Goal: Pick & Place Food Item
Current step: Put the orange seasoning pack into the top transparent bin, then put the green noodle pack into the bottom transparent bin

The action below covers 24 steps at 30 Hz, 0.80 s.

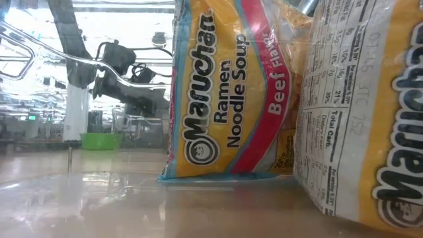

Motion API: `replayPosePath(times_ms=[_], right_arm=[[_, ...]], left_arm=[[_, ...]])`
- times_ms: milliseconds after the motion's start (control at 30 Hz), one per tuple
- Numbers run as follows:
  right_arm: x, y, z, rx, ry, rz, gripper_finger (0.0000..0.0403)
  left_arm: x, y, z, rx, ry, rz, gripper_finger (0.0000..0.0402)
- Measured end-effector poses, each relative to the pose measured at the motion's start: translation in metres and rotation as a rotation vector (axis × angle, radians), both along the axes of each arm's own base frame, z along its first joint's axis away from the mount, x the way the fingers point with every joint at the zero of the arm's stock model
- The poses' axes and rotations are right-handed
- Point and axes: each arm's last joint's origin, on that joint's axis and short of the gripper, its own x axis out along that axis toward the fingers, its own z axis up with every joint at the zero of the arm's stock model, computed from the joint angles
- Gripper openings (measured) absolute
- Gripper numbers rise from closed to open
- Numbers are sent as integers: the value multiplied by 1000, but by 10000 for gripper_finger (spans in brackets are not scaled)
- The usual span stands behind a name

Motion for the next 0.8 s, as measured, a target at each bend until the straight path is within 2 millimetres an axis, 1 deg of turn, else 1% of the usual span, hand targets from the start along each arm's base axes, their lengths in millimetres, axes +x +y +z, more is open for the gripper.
replayPosePath(times_ms=[200,367,600,733,800], right_arm=[[0,0,0,0,0,0,77],[0,0,0,0,1,0,77],[0,0,0,0,4,0,77],[0,0,-1,0,7,0,77],[0,0,0,0,7,0,77]], left_arm=[[-1,-1,5,10,-15,0,74],[-1,-4,17,37,-52,-7,74],[-2,-15,42,95,-122,-36,70],[0,-27,60,140,-180,-75,68],[2,-35,68,134,-229,-103,65]])
